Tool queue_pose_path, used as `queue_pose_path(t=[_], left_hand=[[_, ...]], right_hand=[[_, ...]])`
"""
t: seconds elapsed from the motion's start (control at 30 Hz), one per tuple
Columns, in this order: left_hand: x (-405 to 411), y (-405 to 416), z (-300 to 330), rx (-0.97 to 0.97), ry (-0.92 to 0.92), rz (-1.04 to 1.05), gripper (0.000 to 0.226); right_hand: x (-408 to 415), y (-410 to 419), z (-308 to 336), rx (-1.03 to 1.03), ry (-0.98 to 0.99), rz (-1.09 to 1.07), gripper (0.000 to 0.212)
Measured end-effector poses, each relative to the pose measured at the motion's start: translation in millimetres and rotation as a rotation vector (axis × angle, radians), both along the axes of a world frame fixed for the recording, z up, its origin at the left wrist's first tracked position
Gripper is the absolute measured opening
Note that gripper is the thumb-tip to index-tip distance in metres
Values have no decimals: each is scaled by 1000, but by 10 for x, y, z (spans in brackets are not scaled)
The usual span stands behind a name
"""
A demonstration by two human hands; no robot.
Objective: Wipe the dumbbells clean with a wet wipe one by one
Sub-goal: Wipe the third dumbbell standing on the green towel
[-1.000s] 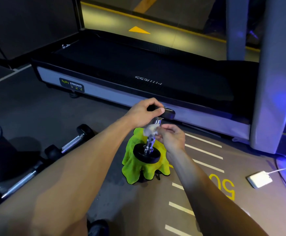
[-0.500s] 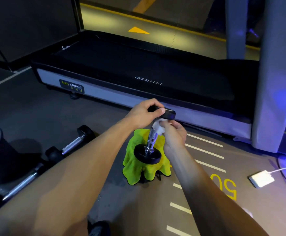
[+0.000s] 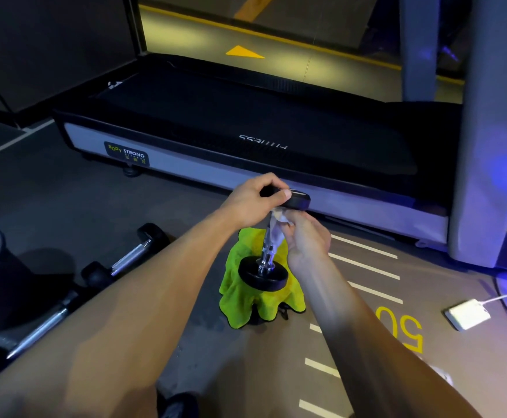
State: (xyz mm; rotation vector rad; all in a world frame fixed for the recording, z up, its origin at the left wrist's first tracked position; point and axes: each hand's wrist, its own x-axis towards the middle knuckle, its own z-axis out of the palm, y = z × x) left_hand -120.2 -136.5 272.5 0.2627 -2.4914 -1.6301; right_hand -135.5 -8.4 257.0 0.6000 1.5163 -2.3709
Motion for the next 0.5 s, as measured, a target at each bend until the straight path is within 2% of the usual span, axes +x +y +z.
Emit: queue_pose_path(t=[0.23, 0.37, 0.5], left_hand=[[37, -58, 2, -4, 1, 17, 9], [60, -57, 18, 2, -4, 6, 11], [87, -58, 62, 12, -18, 2, 11]], right_hand=[[0, 12, -159, 112, -32, 27, 13], [-98, -19, -111, 33, -13, -46, 18], [-69, 35, -254, 153, -20, 65, 14]])
